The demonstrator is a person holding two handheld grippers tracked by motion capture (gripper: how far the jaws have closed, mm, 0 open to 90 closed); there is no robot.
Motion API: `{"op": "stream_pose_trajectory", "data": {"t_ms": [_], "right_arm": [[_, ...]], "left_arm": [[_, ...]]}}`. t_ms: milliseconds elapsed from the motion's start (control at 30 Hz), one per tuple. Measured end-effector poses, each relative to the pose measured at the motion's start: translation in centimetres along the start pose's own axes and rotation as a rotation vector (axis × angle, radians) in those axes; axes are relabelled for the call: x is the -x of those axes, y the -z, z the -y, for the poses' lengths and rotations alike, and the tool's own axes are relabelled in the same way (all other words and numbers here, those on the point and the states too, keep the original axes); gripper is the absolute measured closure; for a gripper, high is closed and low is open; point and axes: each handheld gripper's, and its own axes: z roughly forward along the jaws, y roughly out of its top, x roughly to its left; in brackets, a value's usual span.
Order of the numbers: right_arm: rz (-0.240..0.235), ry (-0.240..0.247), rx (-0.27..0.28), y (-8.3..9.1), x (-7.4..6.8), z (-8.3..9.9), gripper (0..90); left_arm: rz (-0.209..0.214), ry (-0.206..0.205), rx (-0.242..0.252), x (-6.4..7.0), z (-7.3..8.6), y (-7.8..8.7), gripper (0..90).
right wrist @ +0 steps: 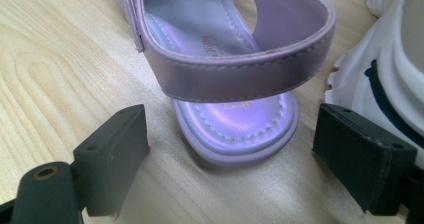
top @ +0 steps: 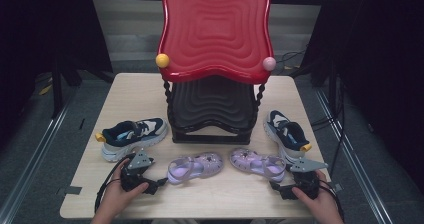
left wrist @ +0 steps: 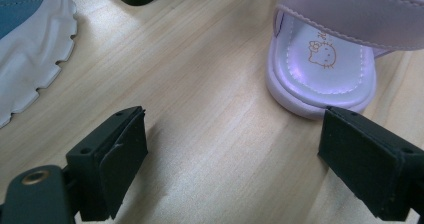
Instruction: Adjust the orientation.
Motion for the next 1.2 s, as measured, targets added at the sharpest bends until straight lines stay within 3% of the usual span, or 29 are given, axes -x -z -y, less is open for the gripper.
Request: {"op": "stream_pose_trajectory", "data": {"t_ms": [667, 833, 900, 967, 1033, 1200], "right_arm": [[-0.003, -0.002, 0.002, 0.0, 0.0, 0.0, 13.8], [-0.002, -0.002, 0.002, 0.0, 0.0, 0.0, 13.8], [-0.001, -0.002, 0.001, 0.0, 0.0, 0.0, 13.8], [-0.002, -0.002, 0.002, 0.0, 0.0, 0.0, 13.8], [-0.002, -0.002, 0.002, 0.0, 0.0, 0.0, 13.8], [-0.003, -0.002, 0.002, 0.0, 0.0, 0.0, 13.8]], "left_arm": [[-0.003, 0.008, -0.013, 0.1, 0.0, 0.1, 11.4], [-0.004, 0.028, -0.018, 0.4, -0.8, 0.8, 30.8], [-0.005, 0.029, -0.005, 0.4, -1.0, 1.0, 32.8], [-0.007, 0.057, 0.021, 0.5, -1.5, 1.3, 36.7], [-0.061, 0.058, 0.005, 0.3, -2.0, 1.3, 47.5], [-0.086, 0.108, 0.017, -0.5, -2.3, 0.0, 53.0]]}}
